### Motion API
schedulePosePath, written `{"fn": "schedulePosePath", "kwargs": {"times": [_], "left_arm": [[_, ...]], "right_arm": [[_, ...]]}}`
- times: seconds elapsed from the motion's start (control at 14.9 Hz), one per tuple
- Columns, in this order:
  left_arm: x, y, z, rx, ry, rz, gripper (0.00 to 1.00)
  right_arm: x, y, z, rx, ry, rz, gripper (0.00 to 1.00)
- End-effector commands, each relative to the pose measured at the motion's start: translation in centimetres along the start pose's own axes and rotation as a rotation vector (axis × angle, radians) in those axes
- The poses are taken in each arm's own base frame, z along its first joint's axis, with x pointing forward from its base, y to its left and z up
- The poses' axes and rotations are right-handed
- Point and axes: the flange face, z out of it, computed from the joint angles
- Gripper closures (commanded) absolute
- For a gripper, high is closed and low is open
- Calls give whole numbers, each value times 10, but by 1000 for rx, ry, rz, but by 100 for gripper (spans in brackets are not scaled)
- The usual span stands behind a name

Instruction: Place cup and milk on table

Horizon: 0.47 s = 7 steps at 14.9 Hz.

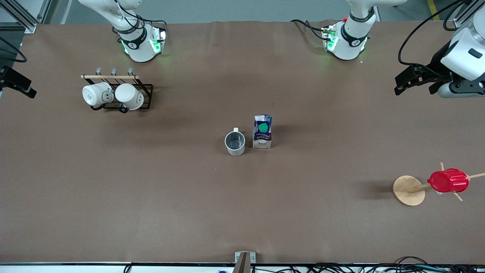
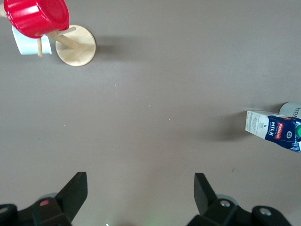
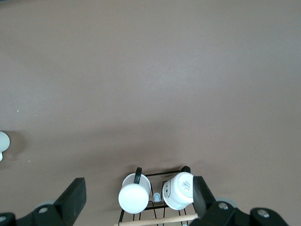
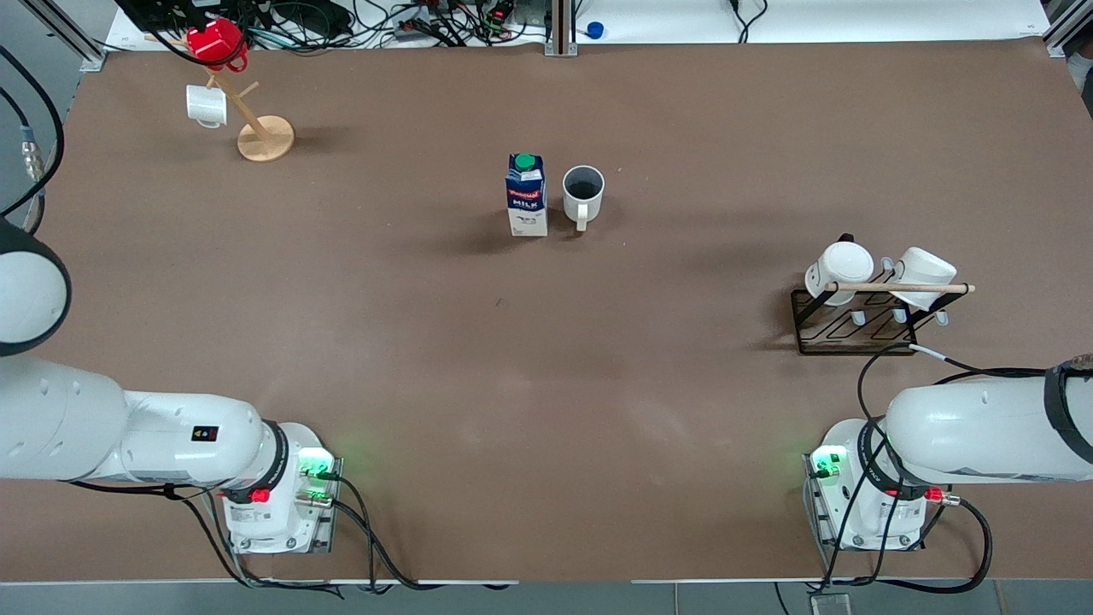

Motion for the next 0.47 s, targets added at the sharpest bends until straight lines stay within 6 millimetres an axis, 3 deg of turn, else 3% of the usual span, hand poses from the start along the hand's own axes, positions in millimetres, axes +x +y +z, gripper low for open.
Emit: {"fn": "schedulePosePath", "kwargs": {"times": [0.0,0.4], "left_arm": [[-1,-1,-9,1,-4,17,0],[-3,3,-5,-6,-10,23,1]], "right_arm": [[1,-1,-2,-4,-4,-4,0],[1,-1,-1,-4,-10,-4,0]]}}
